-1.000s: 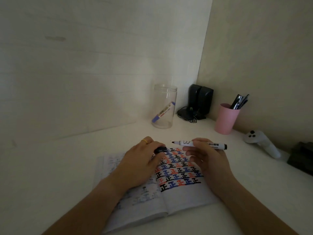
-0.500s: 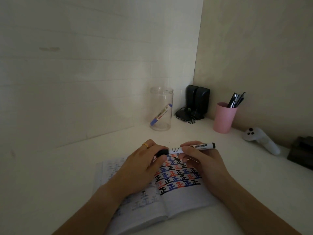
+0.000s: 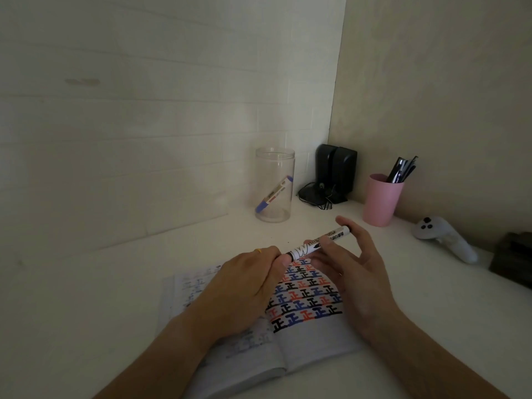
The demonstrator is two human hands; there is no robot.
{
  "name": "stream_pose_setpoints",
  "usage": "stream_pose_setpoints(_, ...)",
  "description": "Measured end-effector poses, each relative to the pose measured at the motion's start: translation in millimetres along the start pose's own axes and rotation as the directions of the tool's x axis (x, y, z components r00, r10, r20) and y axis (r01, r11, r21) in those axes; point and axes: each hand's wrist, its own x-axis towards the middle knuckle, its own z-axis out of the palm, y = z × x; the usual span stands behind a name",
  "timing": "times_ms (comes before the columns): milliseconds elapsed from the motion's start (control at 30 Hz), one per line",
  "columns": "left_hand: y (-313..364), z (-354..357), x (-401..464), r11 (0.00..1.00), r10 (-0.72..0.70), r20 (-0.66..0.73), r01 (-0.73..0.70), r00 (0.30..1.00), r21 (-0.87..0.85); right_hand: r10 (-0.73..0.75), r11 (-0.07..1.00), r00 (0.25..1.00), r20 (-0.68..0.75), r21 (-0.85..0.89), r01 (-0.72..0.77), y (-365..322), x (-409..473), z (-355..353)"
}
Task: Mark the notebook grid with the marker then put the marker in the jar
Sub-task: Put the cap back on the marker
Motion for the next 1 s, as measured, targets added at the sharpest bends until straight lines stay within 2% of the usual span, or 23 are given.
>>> stream_pose_setpoints(133, 3.2, 6.0, 1.7, 0.998, -0.011, 0.027, 0.009, 1.0, 0.059, 0.04, 0.994, 0.995, -0.088, 0.106, -0.03, 1.3, -0.9, 0.8)
stream_pose_setpoints(333, -1.9, 8.0, -1.4, 0.99, -0.03, 0.124, 0.012, 0.992, 0.138, -0.006, 0.999, 0.997, -0.082, 0.051, 0.01, 2.8, -0.5, 1.9)
stream_pose_setpoints(433, -6.9, 9.1, -3.6, 0.975, 0.008, 0.107, -0.031, 0.994, 0.218, 0.002, 1.0, 0.996, -0.092, 0.021, 0.0, 4.9, -2.2, 3.1)
stream_pose_setpoints(600, -4.0, 11.5, -6.2, 0.908, 0.15, 0.022, -0.146, 0.988, 0.393, 0.036, 0.997, 0.994, -0.101, 0.068, -0.029, 7.3, -2.3, 3.0)
stream_pose_setpoints(733, -2.4, 8.6, -3.3, 0.93, 0.128, 0.038, -0.133, 0.991, 0.344, 0.02, 0.999, 0.998, -0.065, 0.033, -0.018, 11.5, 2.9, -0.8)
stream_pose_setpoints(800, -0.4, 5.0, -0.6, 0.944, 0.131, 0.078, -0.148, 0.988, 0.295, 0.049, 0.999, 0.999, -0.023, -0.016, -0.05, 14.5, 6.3, -3.0)
stream_pose_setpoints(867, 2.8, 0.6, -0.8, 0.954, 0.121, 0.09, -0.141, 0.989, 0.264, 0.067, 0.988, 0.998, 0.017, -0.139, -0.064, 18.2, 9.1, -2.2)
stream_pose_setpoints(933, -1.3, -4.3, 1.0, 0.956, 0.077, 0.017, -0.079, 0.997, 0.281, 0.034, 0.922, 0.997, 0.071, -0.386, -0.004, 13.3, 14.4, 6.0)
stream_pose_setpoints(1000, -15.5, -10.3, 0.3, 0.942, 0.0, -0.147, 0.049, 0.989, 0.332, -0.074, 0.816, 0.987, 0.143, -0.56, 0.142, -7.3, 27.3, 29.9)
